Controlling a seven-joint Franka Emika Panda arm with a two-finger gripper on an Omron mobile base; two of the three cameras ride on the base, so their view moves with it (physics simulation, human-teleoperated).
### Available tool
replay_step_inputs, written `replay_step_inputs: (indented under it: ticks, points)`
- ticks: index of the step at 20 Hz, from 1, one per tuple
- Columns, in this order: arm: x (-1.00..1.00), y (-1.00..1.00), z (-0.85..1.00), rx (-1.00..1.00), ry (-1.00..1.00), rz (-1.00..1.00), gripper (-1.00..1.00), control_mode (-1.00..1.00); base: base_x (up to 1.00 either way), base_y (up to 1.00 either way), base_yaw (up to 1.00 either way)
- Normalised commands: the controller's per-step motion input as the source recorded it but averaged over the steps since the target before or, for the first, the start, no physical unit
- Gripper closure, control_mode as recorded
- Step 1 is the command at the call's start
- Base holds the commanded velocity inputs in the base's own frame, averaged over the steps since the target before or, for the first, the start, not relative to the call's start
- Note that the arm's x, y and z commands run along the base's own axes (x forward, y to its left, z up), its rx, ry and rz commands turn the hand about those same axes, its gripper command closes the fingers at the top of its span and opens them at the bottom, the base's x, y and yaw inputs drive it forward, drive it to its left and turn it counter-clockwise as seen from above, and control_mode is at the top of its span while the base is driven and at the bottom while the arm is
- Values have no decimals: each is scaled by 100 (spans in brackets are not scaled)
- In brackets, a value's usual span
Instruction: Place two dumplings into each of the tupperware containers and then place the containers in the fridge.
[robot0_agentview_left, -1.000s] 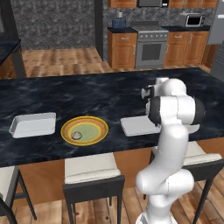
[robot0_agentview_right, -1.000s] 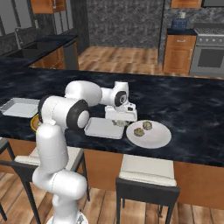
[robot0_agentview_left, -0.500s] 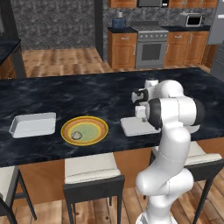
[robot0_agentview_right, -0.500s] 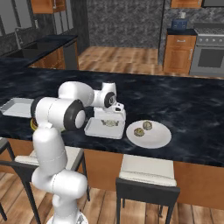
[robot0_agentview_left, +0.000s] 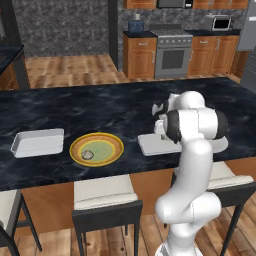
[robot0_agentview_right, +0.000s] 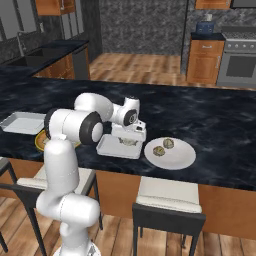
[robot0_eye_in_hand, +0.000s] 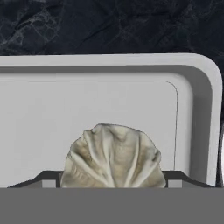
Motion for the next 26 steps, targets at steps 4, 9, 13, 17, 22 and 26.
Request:
replay_step_inputs:
  ticks: [4, 9, 13, 17, 22, 26]
  points:
    - [10, -1, -23, 0, 0, 0, 100, -100, 0, 0, 0]
    - [0, 0, -7, 0, 0, 0, -100, -100, 0, 0, 0]
    - [0, 0, 0, 0, 1, 0, -100, -100, 0, 0, 0]
    - [0, 0, 0, 0, 0, 0, -100, -100, 0, 0, 0]
    - [0, 0, 0, 0, 0, 0, -100, -100, 0, 0, 0]
    - [-2, 0, 11, 0, 0, 0, -100, -100, 0, 0, 0]
